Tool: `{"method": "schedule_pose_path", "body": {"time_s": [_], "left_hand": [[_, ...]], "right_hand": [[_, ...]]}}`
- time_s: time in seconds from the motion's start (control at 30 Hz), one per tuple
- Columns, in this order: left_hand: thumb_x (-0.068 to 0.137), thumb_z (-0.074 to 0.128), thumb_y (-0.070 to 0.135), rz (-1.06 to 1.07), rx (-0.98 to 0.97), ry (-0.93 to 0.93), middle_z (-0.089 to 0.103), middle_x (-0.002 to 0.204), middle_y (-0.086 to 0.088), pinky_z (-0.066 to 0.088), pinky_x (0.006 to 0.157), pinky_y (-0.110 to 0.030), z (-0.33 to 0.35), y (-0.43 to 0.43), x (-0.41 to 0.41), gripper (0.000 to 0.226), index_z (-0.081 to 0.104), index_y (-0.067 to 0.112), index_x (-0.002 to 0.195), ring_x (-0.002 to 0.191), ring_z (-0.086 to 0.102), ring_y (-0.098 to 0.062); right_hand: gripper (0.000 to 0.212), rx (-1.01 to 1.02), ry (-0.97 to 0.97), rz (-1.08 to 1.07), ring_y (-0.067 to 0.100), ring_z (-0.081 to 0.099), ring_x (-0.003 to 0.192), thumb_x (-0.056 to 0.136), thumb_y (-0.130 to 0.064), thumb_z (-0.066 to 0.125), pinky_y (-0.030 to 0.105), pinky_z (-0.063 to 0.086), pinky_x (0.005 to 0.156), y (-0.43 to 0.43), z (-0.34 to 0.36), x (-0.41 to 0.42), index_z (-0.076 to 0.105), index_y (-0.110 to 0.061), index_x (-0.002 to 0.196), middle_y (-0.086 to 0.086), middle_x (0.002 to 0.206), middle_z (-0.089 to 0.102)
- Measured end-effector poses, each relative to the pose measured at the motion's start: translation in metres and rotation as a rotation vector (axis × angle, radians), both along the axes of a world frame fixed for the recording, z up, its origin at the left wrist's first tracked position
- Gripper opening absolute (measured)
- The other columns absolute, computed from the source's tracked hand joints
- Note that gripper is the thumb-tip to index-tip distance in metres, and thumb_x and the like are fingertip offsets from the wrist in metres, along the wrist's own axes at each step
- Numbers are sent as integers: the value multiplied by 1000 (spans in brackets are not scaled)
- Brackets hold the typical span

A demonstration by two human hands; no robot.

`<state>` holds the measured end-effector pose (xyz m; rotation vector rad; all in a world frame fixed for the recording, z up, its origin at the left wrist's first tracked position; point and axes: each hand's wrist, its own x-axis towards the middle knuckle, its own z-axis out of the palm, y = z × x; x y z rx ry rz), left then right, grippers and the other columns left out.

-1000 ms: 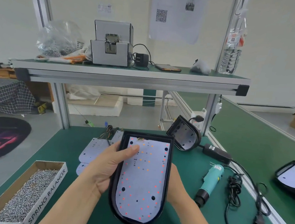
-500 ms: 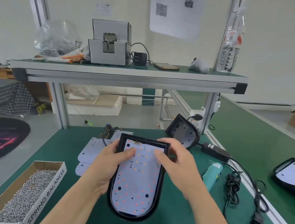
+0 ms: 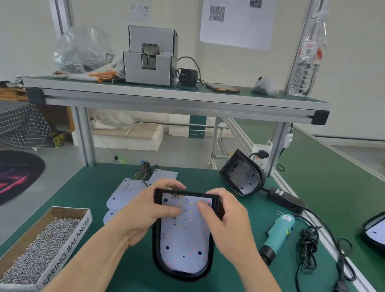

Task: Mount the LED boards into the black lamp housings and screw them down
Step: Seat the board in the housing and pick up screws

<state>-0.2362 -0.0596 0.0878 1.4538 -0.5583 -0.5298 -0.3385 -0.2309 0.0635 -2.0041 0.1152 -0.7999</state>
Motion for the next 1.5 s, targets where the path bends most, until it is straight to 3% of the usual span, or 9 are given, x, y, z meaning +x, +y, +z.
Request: {"method": "schedule_pose_path", "body": {"time_s": [0.13, 0.23, 0.33, 0.53, 0.9, 1.07, 1.23, 1.33, 1.5], "left_hand": [[71, 76, 1, -138, -32, -76, 65, 94, -5, 46, 79, -24, 2, 20, 7, 27, 72, 13, 94, 87, 58, -16], [69, 68, -10, -210, -128, -62, 63, 94, -11, 44, 79, -30, -3, 27, 10, 28, 73, 13, 85, 92, 57, -24], [64, 56, -17, -279, -221, 15, 69, 96, -16, 51, 77, -35, -9, 26, 13, 36, 73, 12, 77, 93, 67, -28], [57, 80, -3, -370, -243, 79, 63, 101, -22, 53, 72, -36, -13, 37, 24, 26, 71, 10, 77, 88, 62, -32], [79, 37, -25, -90, -324, 372, 64, 118, -29, 56, 88, -49, -55, 43, 38, 46, 70, 6, 75, 109, 65, -38], [75, 33, -32, 10, -88, 57, 68, 123, -17, 31, 119, -48, -20, 53, 31, 61, 69, 0, 113, 124, 59, -27], [87, 64, 25, -232, 265, -577, 54, 138, 22, 34, 107, -21, 25, 45, -17, 66, 40, 49, 143, 134, 42, 4], [90, 58, 32, -116, 413, -941, 50, 133, 19, 30, 107, -15, 17, 17, -41, 70, 26, 47, 150, 128, 42, -2], [100, 52, 26, 10, 525, -1183, 48, 92, 4, 36, 86, -30, 6, 6, -36, 14, 58, 14, 105, 87, 43, -15]], "right_hand": [[31, 447, 2, 364, 14, 58, 97, 95, -30, 47, 28, 50, 76, -23, 6, -8, 72, -20, 110, -3, 115, 66], [70, 142, 179, 412, 13, 57, 116, 82, 12, 49, 28, 48, 84, -23, -2, -3, 61, -35, 132, -20, 147, 46], [69, 76, 320, 568, 15, 62, 86, 87, 16, 47, 28, 44, 73, -4, -14, 9, 57, -34, 134, -22, 156, 35], [13, 114, 193, 421, 13, 58, 94, 94, 8, 60, 37, 48, 91, -7, 1, 11, 61, -3, 100, 13, 98, 64], [19, -534, 112, 310, 16, 46, 75, 97, -16, 58, 33, 41, 67, 4, 54, -18, 55, -16, 79, -6, 74, 50], [27, -721, 37, 36, 20, 39, 61, 95, -32, 57, 35, 39, 54, 12, 57, -26, 45, -21, 74, -5, 59, 40], [25, -791, 92, -22, 17, 47, 65, 97, -40, 54, 39, 44, 58, 20, 58, -25, 55, -22, 80, -8, 66, 51], [20, -699, 209, 90, 16, 57, 83, 101, -42, 50, 39, 47, 72, 22, 57, -19, 62, -26, 95, -12, 88, 62], [24, -628, 279, 132, 12, 47, 70, 96, -37, 54, 29, 35, 62, 12, 57, -21, 45, -26, 77, -14, 71, 49]]}}
